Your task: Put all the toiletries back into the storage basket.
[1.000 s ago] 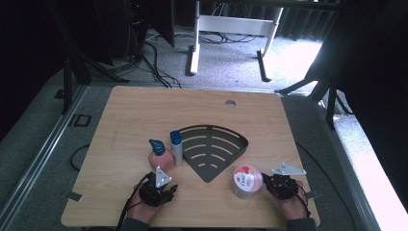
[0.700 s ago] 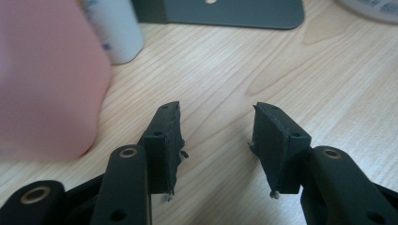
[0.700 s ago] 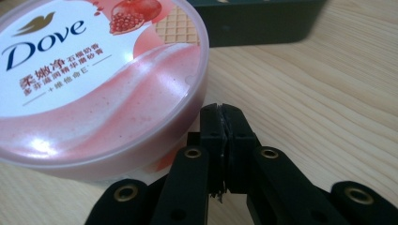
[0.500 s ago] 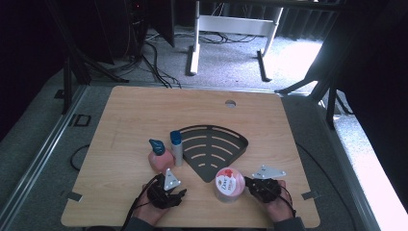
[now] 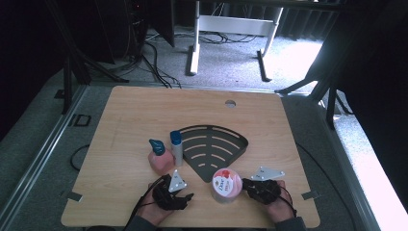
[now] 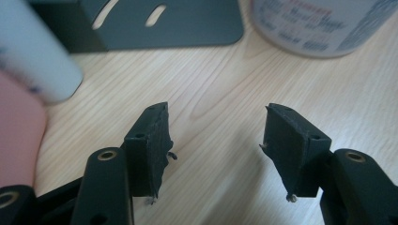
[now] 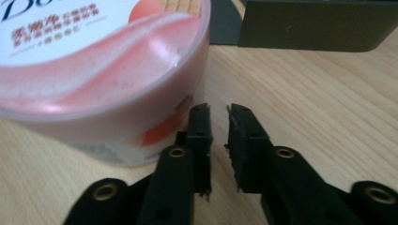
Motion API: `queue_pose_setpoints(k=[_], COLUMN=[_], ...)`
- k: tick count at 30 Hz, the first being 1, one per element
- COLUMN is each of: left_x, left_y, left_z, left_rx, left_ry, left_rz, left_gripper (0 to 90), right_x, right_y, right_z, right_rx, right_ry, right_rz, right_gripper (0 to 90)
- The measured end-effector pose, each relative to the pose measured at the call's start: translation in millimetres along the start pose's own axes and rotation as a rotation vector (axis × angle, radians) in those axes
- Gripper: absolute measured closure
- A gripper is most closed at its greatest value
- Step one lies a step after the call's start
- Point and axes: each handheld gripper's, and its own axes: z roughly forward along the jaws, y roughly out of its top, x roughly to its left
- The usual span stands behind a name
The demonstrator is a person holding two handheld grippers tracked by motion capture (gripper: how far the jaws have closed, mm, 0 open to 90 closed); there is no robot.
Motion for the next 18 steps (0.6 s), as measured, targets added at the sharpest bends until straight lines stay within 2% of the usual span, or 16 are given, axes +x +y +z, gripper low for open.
queue_pose_setpoints(k=[4,5,7,8,13,18], left_x=[-2.6,-3.5,-4.3,-4.7,-6.0,-8.4], left_y=[8.8,10.8,14.4,16.5,22.7,24.9], left_z=[4.0,4.9,6.6,8.3,12.7,15.5], left_rx=[-0.003,-0.009,-0.009,-0.005,-0.009,-0.016], left_ry=[-0.038,-0.046,-0.061,-0.073,-0.106,-0.142], left_rz=[0.03,0.036,0.056,0.065,0.096,0.105], left_gripper=[40.0,39.8,39.4,39.0,38.0,37.5], right_x=[-2.7,-3.5,-2.4,-2.8,-8.8,-9.2], right_y=[-2.9,-3.5,-5.1,-5.8,-12.0,-13.2], right_z=[-5.4,-6.4,-7.5,-7.5,-5.8,-6.4], right_rx=[-0.005,-0.001,0.013,0.017,0.024,0.01], right_ry=[0.013,0.025,0.03,0.041,0.102,0.162], right_rz=[-0.01,-0.023,-0.077,-0.086,-0.103,-0.111], right_gripper=[68.8,63.5,58.7,57.0,43.2,38.4])
